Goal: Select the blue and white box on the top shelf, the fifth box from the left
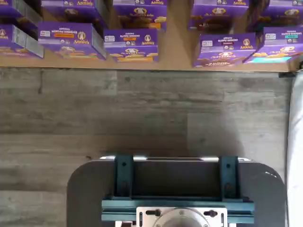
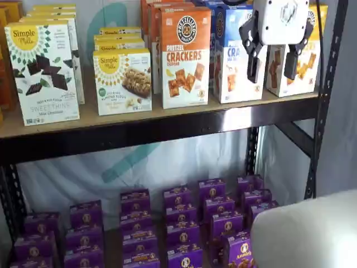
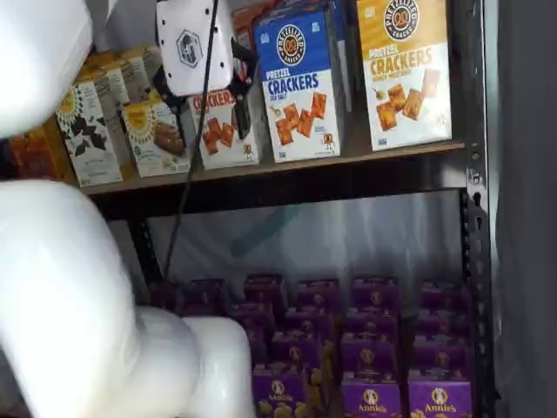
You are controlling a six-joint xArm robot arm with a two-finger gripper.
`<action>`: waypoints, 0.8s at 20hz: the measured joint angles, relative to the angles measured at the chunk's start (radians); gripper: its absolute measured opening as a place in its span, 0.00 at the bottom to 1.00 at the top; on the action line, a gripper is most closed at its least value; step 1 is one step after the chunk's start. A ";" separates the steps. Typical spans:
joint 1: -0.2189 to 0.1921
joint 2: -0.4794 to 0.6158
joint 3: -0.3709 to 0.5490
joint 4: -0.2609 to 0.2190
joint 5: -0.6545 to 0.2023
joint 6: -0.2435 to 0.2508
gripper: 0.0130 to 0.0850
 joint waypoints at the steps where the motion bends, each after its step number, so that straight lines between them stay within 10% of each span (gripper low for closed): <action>1: 0.004 0.007 -0.006 -0.004 0.011 0.002 1.00; 16: 0.043 0.015 -0.013 -0.054 -0.099 0.024 1.00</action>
